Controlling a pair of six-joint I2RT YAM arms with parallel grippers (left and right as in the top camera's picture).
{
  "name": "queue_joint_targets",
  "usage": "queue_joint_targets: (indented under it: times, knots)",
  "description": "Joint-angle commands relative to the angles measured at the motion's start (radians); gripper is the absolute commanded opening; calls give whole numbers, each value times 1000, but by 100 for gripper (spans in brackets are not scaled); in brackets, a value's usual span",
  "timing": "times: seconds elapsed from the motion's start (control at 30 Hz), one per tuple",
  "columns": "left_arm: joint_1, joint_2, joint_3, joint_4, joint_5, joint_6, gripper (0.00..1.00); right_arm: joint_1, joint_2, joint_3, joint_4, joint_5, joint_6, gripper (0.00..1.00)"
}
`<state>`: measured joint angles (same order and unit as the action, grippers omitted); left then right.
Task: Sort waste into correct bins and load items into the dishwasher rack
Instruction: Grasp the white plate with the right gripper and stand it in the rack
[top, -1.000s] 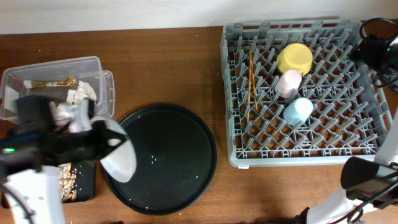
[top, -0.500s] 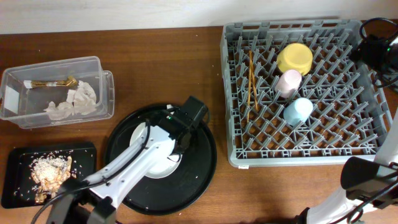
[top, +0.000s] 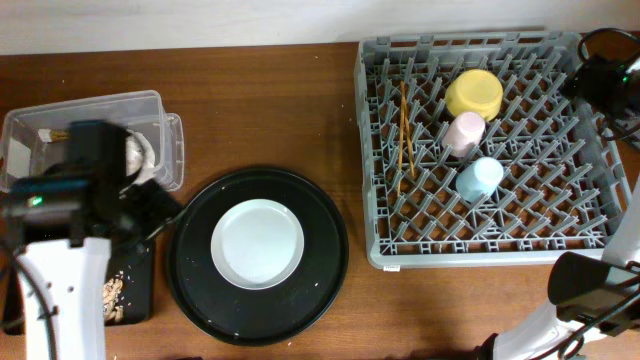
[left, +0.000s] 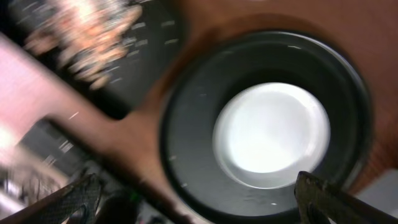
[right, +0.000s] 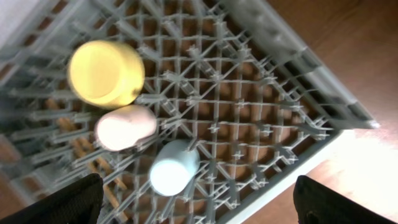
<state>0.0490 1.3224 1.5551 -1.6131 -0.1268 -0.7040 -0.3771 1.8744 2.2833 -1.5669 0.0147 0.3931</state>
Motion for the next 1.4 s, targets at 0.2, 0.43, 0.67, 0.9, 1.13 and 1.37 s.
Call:
queue_joint_targets:
  times: [0.2, 0.43, 0.67, 0.9, 1.13, 1.37]
  knots:
    - [196, -26, 7, 25, -86, 0, 99, 488, -16, -105, -128, -468, -217, 90]
    - [460, -26, 7, 7, -72, -14, 99, 1095, 76, -365, 252, -362, -216, 88]
    - [460, -26, 7, 7, -72, -14, 99, 1179, 202, -377, 347, -74, 56, 89]
    - [460, -26, 7, 7, -72, -14, 99, 1180, 465, -377, 349, -138, 61, 59]
    - [460, -26, 7, 7, -72, -14, 99, 1162, 502, -411, 378, -193, 61, 26]
    - [460, -26, 7, 7, -72, -14, 99, 1014, 475, -167, 147, -247, -16, 4]
